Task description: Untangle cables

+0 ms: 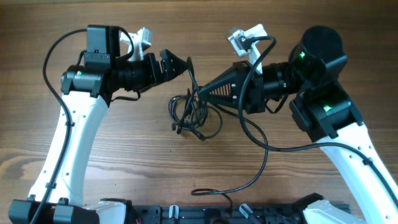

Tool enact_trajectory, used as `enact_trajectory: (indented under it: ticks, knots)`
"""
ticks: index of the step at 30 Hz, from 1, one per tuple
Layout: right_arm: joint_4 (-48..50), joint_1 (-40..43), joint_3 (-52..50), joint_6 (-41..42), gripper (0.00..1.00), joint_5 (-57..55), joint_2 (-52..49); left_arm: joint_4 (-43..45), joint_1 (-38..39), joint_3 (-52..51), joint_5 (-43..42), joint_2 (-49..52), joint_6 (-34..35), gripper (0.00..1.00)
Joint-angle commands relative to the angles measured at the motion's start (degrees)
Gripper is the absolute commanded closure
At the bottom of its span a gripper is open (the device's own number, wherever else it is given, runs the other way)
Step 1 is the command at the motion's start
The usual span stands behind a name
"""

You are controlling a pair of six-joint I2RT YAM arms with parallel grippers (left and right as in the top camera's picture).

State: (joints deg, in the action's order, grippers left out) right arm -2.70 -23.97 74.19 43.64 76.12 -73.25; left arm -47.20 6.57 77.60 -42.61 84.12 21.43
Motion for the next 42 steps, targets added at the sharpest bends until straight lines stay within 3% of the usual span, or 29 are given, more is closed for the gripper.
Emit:
enact_trajectory:
  ticks: [1,4,10,13,20,27,29,30,31,32,34,35,37,39,40,41,42]
  knots:
    - [4.00,0.04,1.33,0.81,0.96,0.94,0.61,-4.74,-0.42,0.09,-3.13,0.44,-1.75,0.00]
    - [5.22,0.39,1.33,1.42,0.96,-7.91,0.59,-8.94,-0.42,0.09,4.83,0.44,-1.77,0.00]
    - [5.57,2.08,1.33,6.62,0.96,-16.96,-0.72,-10.12,-0.42,0.09,4.74,0.44,-10.43,0.00]
    - [7.45,2.08,1.33,13.14,0.96,-16.92,-1.46,-9.99,-0.22,0.09,4.70,0.44,-11.54,0.00]
    - [24.76,1.97,1.33,32.09,0.96,-8.48,-2.19,-5.75,4.02,0.09,3.43,0.46,-13.92,0.00]
    - [26.12,1.03,1.33,34.97,0.96,-8.57,-2.19,-0.94,8.41,0.09,2.73,3.98,-13.79,0.00]
    - [26.08,1.05,1.33,34.91,0.96,-8.55,-2.21,0.92,9.53,0.09,-1.05,5.95,-16.28,0.00]
    - [26.10,1.05,1.33,34.93,0.96,-8.50,-2.29,1.95,9.73,0.09,-1.03,6.40,-16.31,0.03]
    - [26.03,1.05,1.33,34.95,0.96,-8.46,-2.29,3.26,9.73,0.09,-0.98,6.80,-16.31,0.18]
    - [26.05,1.05,1.33,34.99,0.96,-8.48,-2.29,5.18,9.66,0.09,-0.81,7.21,-16.26,0.46]
    - [26.03,1.05,1.33,34.97,0.96,-8.39,-2.29,6.78,9.68,0.09,-0.83,7.32,-16.26,0.64]
    - [26.03,1.05,1.33,34.99,0.96,-8.24,-2.29,7.82,9.66,0.09,-0.83,7.30,-16.24,0.80]
    - [26.03,1.05,1.33,34.97,0.96,-8.04,-2.29,8.26,9.68,0.09,-0.85,7.30,-15.76,0.96]
    - [26.03,1.05,1.33,34.97,0.96,-8.07,-2.29,8.68,9.68,0.09,-0.87,7.30,-14.97,0.96]
    - [26.01,1.05,1.33,34.97,0.96,-8.04,-2.29,8.68,9.68,0.09,-0.87,7.30,-14.99,0.72]
    - [26.03,1.05,1.33,34.99,0.96,-8.07,-2.29,8.72,9.68,0.09,-0.87,7.30,-15.04,0.39]
    - [26.03,1.05,1.33,36.04,0.96,-8.07,-2.29,9.75,9.73,0.09,-0.85,7.30,-15.17,0.28]
